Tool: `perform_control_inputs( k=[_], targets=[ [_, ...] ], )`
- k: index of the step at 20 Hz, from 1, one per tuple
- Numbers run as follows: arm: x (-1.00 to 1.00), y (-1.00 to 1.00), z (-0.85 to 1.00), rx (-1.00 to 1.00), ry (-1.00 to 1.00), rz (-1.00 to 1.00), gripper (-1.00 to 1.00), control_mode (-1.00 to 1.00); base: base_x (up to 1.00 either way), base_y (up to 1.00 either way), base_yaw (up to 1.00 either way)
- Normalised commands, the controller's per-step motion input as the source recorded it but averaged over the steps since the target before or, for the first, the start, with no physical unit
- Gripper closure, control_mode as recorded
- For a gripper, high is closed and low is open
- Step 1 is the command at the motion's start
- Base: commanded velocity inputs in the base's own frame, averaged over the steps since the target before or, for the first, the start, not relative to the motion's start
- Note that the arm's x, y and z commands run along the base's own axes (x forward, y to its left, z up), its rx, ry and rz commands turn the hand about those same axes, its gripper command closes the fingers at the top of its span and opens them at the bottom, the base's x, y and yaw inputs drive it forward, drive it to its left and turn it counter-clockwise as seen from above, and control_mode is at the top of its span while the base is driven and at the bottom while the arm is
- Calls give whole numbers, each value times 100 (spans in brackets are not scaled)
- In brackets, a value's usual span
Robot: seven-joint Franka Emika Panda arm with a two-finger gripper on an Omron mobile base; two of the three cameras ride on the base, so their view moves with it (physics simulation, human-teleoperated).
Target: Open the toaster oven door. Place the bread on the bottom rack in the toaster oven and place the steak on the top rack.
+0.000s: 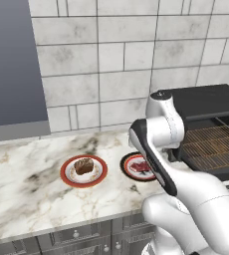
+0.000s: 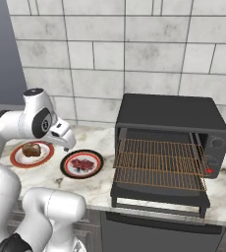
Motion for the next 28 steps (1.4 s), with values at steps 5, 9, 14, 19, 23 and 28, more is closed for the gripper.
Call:
perform_control_inputs(
  k=[5, 9, 14, 19, 23, 28],
  targets=[
    [18, 1, -16, 11, -4, -37, -100, -100, 0, 0, 0],
    [14, -1, -26, 3, -3, -35, -100, -100, 0, 0, 0],
    [25, -8, -32, 0, 0, -24, -100, -100, 0, 0, 0],
    [35, -9, -19, 9, 5, -9, -100, -100, 0, 0, 0],
    [25, -10, -25, 15, 8, -2, -100, -100, 0, 0, 0],
    [30, 2, -30, 7, 6, -2, -100, -100, 0, 0, 0]
  ],
)
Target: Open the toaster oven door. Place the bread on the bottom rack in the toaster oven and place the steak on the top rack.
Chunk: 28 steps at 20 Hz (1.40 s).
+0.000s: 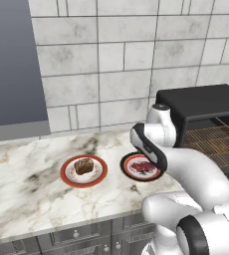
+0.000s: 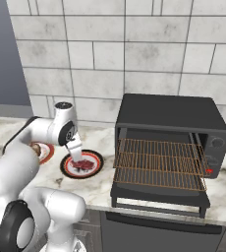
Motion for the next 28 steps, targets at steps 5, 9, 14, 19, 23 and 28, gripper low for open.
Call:
perform_control_inputs(
  k=[5, 9, 14, 19, 23, 28],
  targets=[
    [41, 0, -26, 0, 4, -6, -100, -100, 0, 0, 0],
    [37, 0, -25, 0, 7, -6, -100, -100, 0, 0, 0],
    [36, -1, -33, 0, 10, -4, -100, -100, 0, 0, 0],
    [27, 0, -34, 0, 5, -4, -100, -100, 0, 0, 0],
    [17, 0, -23, 1, 0, -3, -100, -100, 0, 0, 0],
    [-1, -4, -19, 4, 0, -5, -100, -100, 0, 0, 0]
  ],
)
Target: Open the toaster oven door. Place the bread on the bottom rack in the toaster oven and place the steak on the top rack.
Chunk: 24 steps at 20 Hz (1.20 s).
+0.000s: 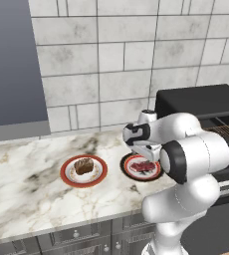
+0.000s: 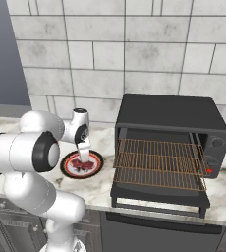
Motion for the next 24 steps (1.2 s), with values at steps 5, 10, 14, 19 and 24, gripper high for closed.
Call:
perform_control_inputs(
  k=[5, 10, 14, 19, 24],
  targets=[
    [-11, -3, -19, 2, 0, -11, -100, -100, 0, 0, 0],
    [-2, -3, -19, 3, 0, -11, -100, -100, 0, 0, 0],
    [-4, 0, -16, 4, 0, -10, -100, -100, 0, 0, 0],
    [0, 0, -11, 1, 0, -9, -100, -100, 0, 0, 0],
    [0, 0, -7, 0, 0, -7, -100, -100, 0, 0, 0]
  ],
)
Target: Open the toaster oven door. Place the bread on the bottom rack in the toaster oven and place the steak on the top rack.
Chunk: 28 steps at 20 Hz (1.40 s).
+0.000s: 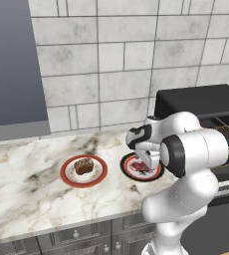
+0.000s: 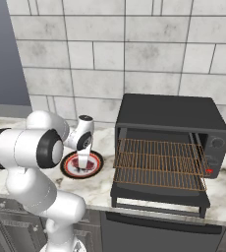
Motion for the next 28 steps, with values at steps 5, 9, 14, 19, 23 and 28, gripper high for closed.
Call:
perform_control_inputs(
  k=[5, 9, 14, 19, 23, 28],
  targets=[
    [-15, 0, 1, 0, 0, -3, -100, -100, 0, 0, 0],
    [-11, 4, 7, 0, 0, -1, -100, -100, 0, 0, 0],
    [-1, 3, 3, 0, 1, -2, -100, -100, 0, 0, 0],
    [0, 0, 0, 0, 6, -3, -100, -100, 0, 0, 0],
    [0, 1, -9, 0, 9, -3, -100, -100, 0, 0, 0],
    [2, 2, -16, 0, 5, -3, -100, -100, 0, 0, 0]
  ],
)
